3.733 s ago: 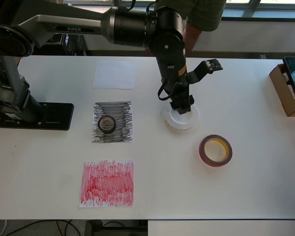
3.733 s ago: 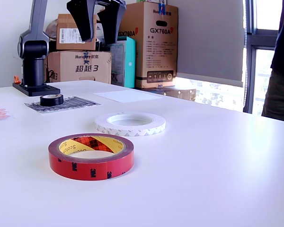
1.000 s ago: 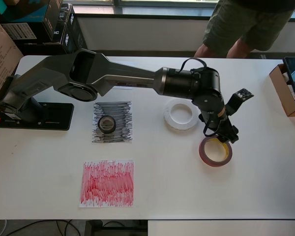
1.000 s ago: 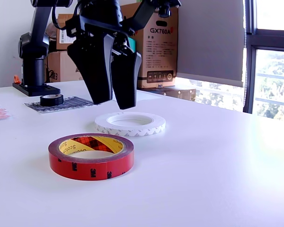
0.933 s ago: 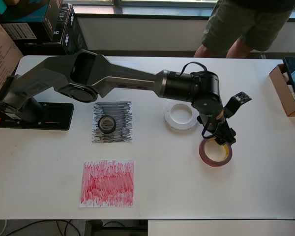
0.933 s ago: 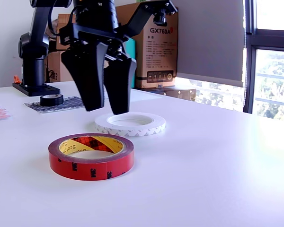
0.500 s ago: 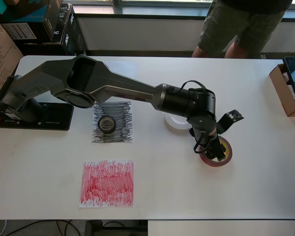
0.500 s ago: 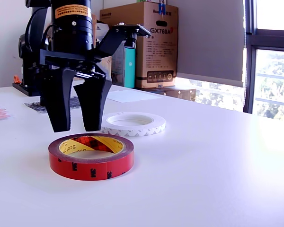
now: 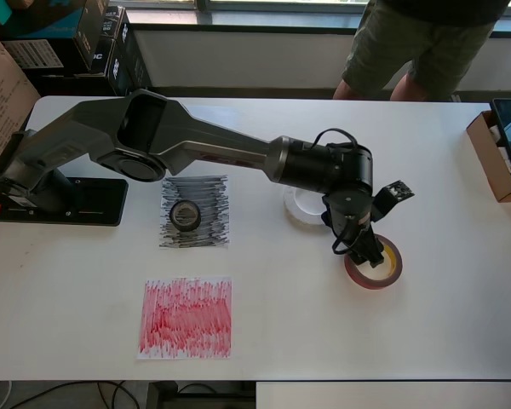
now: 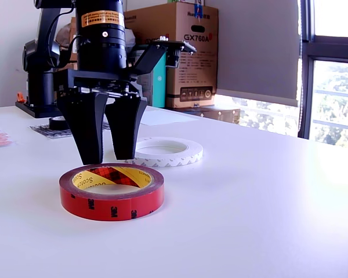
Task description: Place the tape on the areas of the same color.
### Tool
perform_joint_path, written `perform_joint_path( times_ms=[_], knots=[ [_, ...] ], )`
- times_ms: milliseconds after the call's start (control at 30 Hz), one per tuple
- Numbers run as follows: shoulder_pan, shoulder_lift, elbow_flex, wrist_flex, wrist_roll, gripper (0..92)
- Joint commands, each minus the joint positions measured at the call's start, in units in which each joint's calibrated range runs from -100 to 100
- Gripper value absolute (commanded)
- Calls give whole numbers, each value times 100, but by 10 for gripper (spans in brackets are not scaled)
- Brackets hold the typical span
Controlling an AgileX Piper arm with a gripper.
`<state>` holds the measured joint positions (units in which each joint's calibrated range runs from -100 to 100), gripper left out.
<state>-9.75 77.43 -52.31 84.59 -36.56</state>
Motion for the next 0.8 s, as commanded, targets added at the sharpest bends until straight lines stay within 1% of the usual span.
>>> perform_joint_path(
  times_ms=[0, 367, 600, 767],
  knots=[
    [21, 31, 56, -21, -27, 792],
    [21, 22, -34, -88, -19, 792],
    [13, 22, -7, -1124, -60, 791],
    [13, 12, 11, -1421, -76, 791]
  ],
)
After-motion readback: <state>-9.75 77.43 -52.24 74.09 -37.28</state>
